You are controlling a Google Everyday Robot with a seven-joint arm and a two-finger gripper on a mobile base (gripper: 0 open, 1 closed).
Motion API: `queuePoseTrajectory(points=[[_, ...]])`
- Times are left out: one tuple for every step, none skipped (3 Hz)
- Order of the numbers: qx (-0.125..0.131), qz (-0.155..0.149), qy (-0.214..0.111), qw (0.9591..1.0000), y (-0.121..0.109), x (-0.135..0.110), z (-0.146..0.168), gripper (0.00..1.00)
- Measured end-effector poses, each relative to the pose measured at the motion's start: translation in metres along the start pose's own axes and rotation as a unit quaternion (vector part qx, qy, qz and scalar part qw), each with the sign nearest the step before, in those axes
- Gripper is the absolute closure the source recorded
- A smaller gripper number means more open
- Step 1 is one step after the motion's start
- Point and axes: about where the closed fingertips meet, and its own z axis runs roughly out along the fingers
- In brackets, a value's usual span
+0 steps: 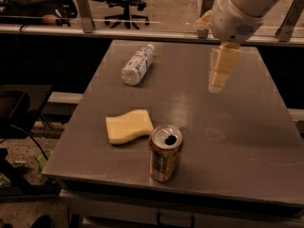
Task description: Place blue plastic bottle upright
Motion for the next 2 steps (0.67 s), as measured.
queuePoseTrajectory(points=[[-0.003, -0.083, -0.013, 0.9965, -0.033, -0.014, 0.018, 0.0], [-0.017, -0.16, -0.012, 0.9869, -0.059, -0.025, 0.04, 0.0]])
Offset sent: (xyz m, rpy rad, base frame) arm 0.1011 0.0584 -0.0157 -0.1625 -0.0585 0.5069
